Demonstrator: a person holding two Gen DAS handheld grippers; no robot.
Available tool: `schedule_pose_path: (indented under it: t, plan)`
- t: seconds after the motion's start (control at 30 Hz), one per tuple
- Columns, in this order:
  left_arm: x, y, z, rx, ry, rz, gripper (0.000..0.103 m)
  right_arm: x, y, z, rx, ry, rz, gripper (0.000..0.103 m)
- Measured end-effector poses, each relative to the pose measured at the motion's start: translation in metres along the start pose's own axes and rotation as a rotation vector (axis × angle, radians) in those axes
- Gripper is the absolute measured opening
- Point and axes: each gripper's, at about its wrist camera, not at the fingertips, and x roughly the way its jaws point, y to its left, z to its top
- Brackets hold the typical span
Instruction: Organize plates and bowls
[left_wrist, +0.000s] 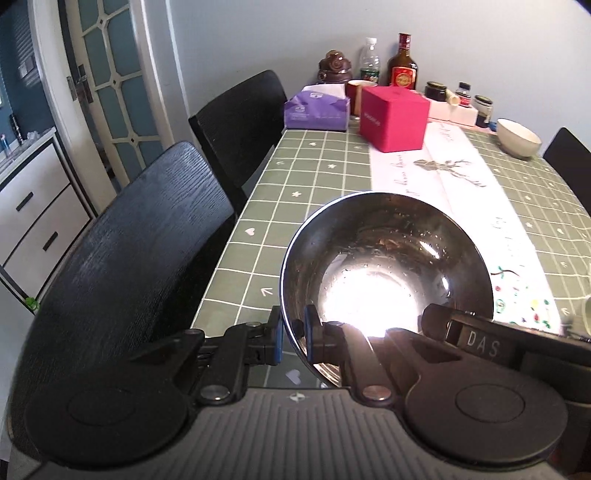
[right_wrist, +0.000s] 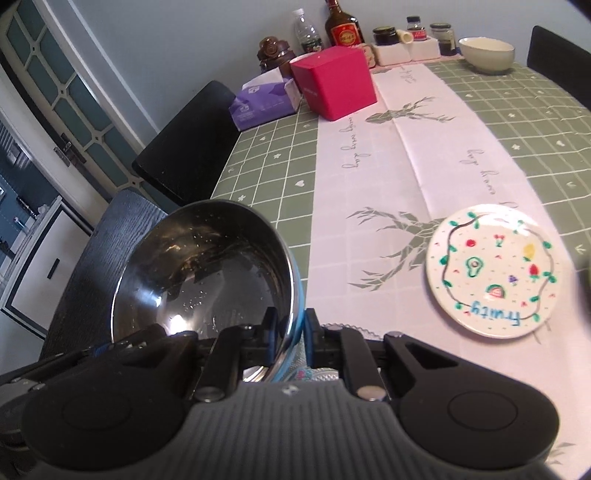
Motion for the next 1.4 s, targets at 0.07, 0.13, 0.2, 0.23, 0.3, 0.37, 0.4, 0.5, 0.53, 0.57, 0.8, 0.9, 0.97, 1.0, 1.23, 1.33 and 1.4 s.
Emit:
schedule_pose_path:
  t: [0.07, 0.13, 0.2, 0.23, 0.3, 0.37, 0.4, 0.5, 0.53, 0.57, 0.8, 0.9, 0.97, 1.0, 1.23, 1.33, 1.4]
  plan:
    - [-0.013, -0.004, -0.002, 0.025, -0.022, -0.023, 0.013, -0.015, -0.001, 0.0, -0.003, -0.013, -0.007, 0.012]
    - [-0.026, -0.008, -0.009, 0.046, -0.033, -0.039, 0.014, -0.031, -0.004, -0.001, 0.0, -0.016, -0.018, 0.01]
    - [-0.037, -0.013, -0.018, 0.057, -0.025, -0.046, 0.014, -0.048, -0.008, -0.005, 0.018, -0.003, -0.023, 0.01]
    - [-0.044, -0.017, -0.025, 0.069, -0.033, -0.045, 0.015, -0.058, -0.011, -0.009, 0.017, -0.002, -0.028, 0.01]
    - [-0.058, -0.024, -0.038, 0.088, -0.033, -0.048, 0.016, -0.073, -0.016, -0.017, 0.004, 0.0, -0.034, 0.01]
    - [-0.07, -0.028, -0.047, 0.075, -0.012, -0.06, 0.015, -0.088, -0.025, -0.027, 0.014, 0.021, -0.038, 0.009]
    - [-0.077, -0.031, -0.051, 0.077, -0.008, -0.065, 0.015, -0.094, -0.03, -0.032, 0.028, 0.029, -0.038, 0.009]
    - [-0.1, -0.052, -0.068, 0.15, -0.045, -0.03, 0.015, -0.12, -0.04, -0.049, 0.012, 0.033, -0.056, 0.009]
    - [-0.107, -0.057, -0.073, 0.151, -0.045, -0.022, 0.015, -0.13, -0.044, -0.056, 0.008, 0.042, -0.06, 0.01]
    - [-0.114, -0.062, -0.08, 0.13, -0.036, -0.02, 0.015, -0.138, -0.05, -0.062, 0.013, 0.054, -0.059, 0.01]
    - [-0.16, -0.095, -0.12, 0.145, -0.033, -0.047, 0.014, -0.192, -0.09, -0.099, 0.03, 0.048, -0.052, 0.01]
    - [-0.177, -0.107, -0.138, 0.163, -0.043, -0.072, 0.014, -0.214, -0.107, -0.112, 0.048, 0.043, -0.055, 0.01]
    - [-0.187, -0.117, -0.153, 0.185, -0.051, -0.089, 0.015, -0.226, -0.115, -0.121, 0.044, 0.036, -0.075, 0.01]
    - [-0.193, -0.121, -0.16, 0.185, -0.056, -0.096, 0.015, -0.233, -0.119, -0.127, 0.048, 0.03, -0.086, 0.01]
    - [-0.204, -0.138, -0.206, 0.212, -0.014, -0.152, 0.013, -0.258, -0.155, -0.18, 0.071, 0.079, -0.112, 0.011]
    - [-0.204, -0.141, -0.224, 0.205, 0.006, -0.159, 0.011, -0.258, -0.166, -0.203, 0.071, 0.136, -0.111, 0.012]
    - [-0.204, -0.145, -0.235, 0.229, 0.018, -0.155, 0.011, -0.26, -0.171, -0.215, 0.076, 0.166, -0.112, 0.013]
